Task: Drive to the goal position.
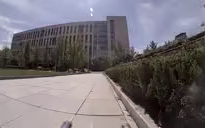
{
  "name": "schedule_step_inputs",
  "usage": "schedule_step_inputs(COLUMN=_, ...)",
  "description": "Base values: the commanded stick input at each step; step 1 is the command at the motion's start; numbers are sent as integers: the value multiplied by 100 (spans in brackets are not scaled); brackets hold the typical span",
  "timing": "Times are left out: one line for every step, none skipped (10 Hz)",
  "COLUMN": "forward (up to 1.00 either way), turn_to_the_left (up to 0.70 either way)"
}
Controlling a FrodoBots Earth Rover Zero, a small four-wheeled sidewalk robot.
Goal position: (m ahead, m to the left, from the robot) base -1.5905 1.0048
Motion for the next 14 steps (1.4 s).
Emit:
schedule_step_inputs(forward=0, turn_to_the_left=0)
schedule_step_inputs(forward=2, turn_to_the_left=0)
schedule_step_inputs(forward=3, turn_to_the_left=0)
schedule_step_inputs(forward=0, turn_to_the_left=0)
schedule_step_inputs(forward=3, turn_to_the_left=0)
schedule_step_inputs(forward=3, turn_to_the_left=0)
schedule_step_inputs(forward=1, turn_to_the_left=0)
schedule_step_inputs(forward=2, turn_to_the_left=0)
schedule_step_inputs(forward=2, turn_to_the_left=0)
schedule_step_inputs(forward=2, turn_to_the_left=0)
schedule_step_inputs(forward=4, turn_to_the_left=0)
schedule_step_inputs(forward=3, turn_to_the_left=0)
schedule_step_inputs(forward=2, turn_to_the_left=0)
schedule_step_inputs(forward=0, turn_to_the_left=0)
